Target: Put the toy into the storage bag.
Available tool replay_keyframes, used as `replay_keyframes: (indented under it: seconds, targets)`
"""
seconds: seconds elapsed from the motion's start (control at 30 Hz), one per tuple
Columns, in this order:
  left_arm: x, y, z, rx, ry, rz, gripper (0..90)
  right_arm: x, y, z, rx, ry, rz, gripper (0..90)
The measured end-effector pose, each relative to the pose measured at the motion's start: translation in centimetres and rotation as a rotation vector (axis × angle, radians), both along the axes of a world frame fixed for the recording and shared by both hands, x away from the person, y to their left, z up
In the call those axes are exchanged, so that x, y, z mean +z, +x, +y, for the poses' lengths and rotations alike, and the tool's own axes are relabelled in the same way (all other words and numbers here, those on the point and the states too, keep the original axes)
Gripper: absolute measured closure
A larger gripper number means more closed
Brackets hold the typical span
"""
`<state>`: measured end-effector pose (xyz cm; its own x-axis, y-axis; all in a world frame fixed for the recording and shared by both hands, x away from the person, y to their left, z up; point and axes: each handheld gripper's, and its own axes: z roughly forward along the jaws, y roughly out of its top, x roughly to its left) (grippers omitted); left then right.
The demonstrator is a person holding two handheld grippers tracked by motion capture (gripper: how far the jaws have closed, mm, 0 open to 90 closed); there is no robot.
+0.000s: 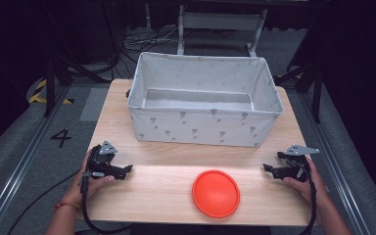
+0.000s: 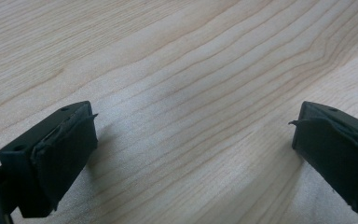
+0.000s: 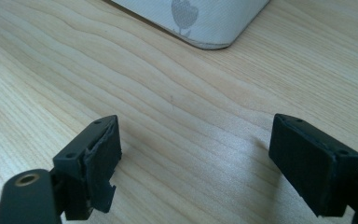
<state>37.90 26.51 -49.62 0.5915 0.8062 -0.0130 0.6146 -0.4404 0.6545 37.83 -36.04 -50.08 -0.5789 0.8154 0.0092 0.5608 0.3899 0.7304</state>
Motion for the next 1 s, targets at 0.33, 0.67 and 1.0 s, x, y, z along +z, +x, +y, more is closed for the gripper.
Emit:
replay_keyframes:
  seconds: [0.33,0.67,1.0]
  targets:
    - [0.0,-0.1,0.0,0.007,0.002,-0.001,0.5,0.2,0.2,0.0,0.010,-0.015,0.030,14.7]
    - [0.0,-0.1,0.0,0.008,0.001,0.002,0.5,1.5,-0.7,2.0,0.122,0.026,0.052,22.2]
    - [0.0,-0.1,0.0,0.008,-0.001,0.000,0.5,3.2,-2.4,6.3,0.262,0.052,0.051,22.1]
